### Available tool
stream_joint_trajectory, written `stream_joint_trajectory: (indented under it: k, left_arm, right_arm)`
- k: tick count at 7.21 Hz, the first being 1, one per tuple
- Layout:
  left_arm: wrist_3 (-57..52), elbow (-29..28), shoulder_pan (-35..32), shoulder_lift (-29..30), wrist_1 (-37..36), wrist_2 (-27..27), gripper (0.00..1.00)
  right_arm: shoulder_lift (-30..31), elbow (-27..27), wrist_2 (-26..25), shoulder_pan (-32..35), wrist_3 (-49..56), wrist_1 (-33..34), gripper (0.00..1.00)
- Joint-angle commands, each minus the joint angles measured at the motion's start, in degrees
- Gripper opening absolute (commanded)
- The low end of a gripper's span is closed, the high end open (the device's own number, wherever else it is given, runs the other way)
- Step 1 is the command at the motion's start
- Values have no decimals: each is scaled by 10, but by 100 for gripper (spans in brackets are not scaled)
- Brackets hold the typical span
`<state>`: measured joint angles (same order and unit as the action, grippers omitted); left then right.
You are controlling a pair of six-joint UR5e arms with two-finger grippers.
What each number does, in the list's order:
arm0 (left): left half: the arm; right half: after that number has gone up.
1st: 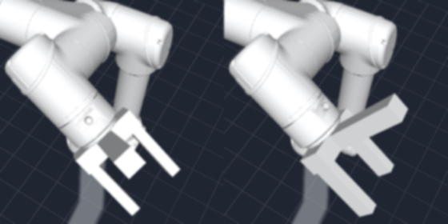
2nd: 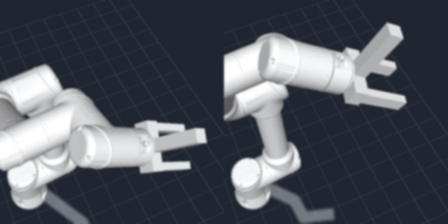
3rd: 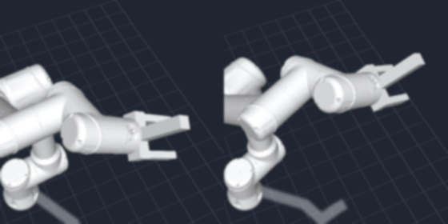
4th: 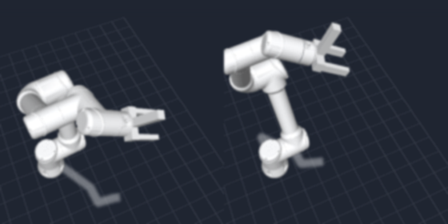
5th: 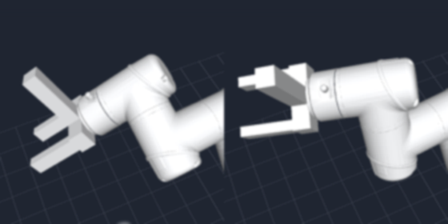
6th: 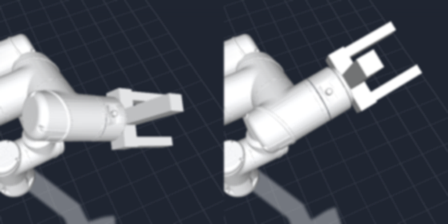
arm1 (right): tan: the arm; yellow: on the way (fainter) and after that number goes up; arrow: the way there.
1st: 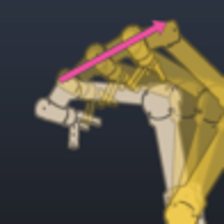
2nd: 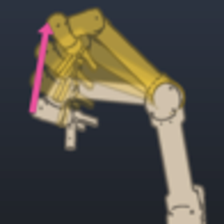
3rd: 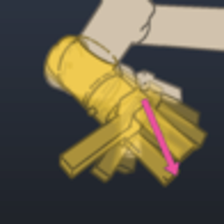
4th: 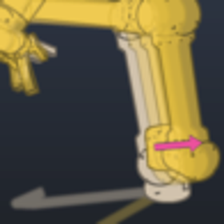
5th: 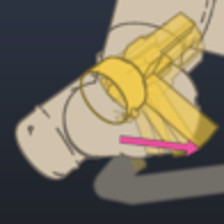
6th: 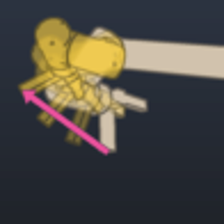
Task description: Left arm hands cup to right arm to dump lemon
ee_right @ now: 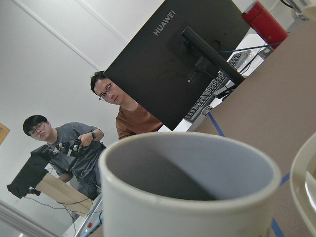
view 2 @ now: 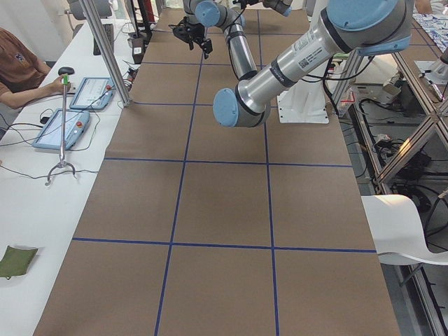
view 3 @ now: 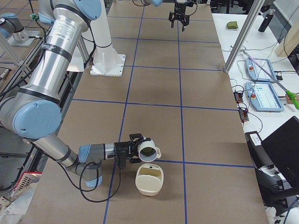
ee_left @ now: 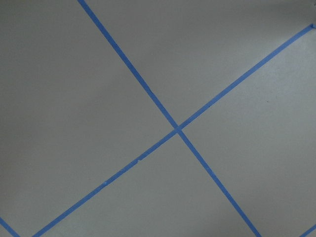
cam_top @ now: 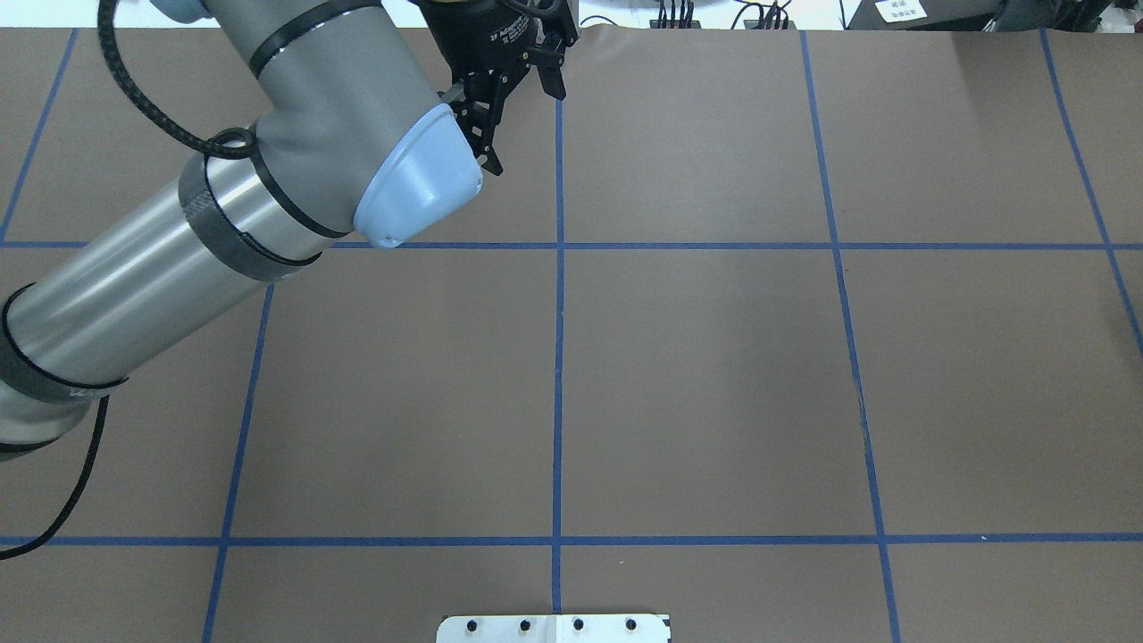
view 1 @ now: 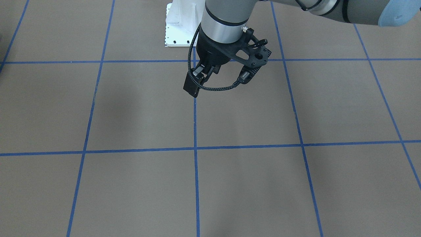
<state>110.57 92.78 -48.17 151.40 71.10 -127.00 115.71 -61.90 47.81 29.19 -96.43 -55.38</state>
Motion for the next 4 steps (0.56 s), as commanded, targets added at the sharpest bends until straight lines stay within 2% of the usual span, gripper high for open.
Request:
stream_joint_trajectory:
  k: [1, 2, 4]
  left_arm:
    - [0, 0, 1, 0, 0, 0, 100]
    - [0, 0, 0, 0, 0, 0, 100]
    - [-1, 1, -3, 1, -1, 1, 100]
  right_arm:
    - [-6, 20, 11, 14, -137, -24, 19]
    - [-9, 38, 11, 24, -206, -24, 19]
    - [-28, 40, 11, 55, -311, -31, 20]
